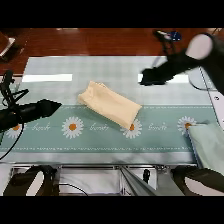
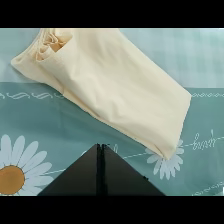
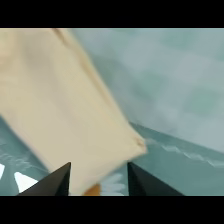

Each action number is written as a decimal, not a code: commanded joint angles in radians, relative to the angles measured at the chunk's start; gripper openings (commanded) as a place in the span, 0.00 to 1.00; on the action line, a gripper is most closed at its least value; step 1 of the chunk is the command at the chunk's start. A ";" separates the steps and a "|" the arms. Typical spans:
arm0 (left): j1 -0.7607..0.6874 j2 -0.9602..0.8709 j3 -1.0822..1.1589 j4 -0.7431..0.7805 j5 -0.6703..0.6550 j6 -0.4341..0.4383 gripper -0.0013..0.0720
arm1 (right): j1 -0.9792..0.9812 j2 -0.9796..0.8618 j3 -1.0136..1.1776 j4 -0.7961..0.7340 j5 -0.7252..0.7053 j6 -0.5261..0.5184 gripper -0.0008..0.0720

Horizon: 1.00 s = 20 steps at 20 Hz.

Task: Fold the shirts.

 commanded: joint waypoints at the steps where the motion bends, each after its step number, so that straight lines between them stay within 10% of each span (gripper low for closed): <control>1: 0.000 -0.016 -0.001 0.001 0.006 -0.003 0.05 | -0.120 0.388 -0.462 -0.191 -0.212 0.252 0.58; 6: 0.000 -0.038 -0.001 0.001 0.039 0.027 0.05 | -0.070 0.456 -0.917 0.320 -0.614 0.257 0.58; 12: 0.000 -0.049 -0.002 0.000 0.039 0.026 0.05 | 0.058 0.087 -0.847 0.837 -0.671 -0.173 0.58; 20: 0.000 -0.050 -0.002 0.001 0.035 0.027 0.05 | 0.058 -0.189 -0.663 0.897 -0.534 -0.276 0.56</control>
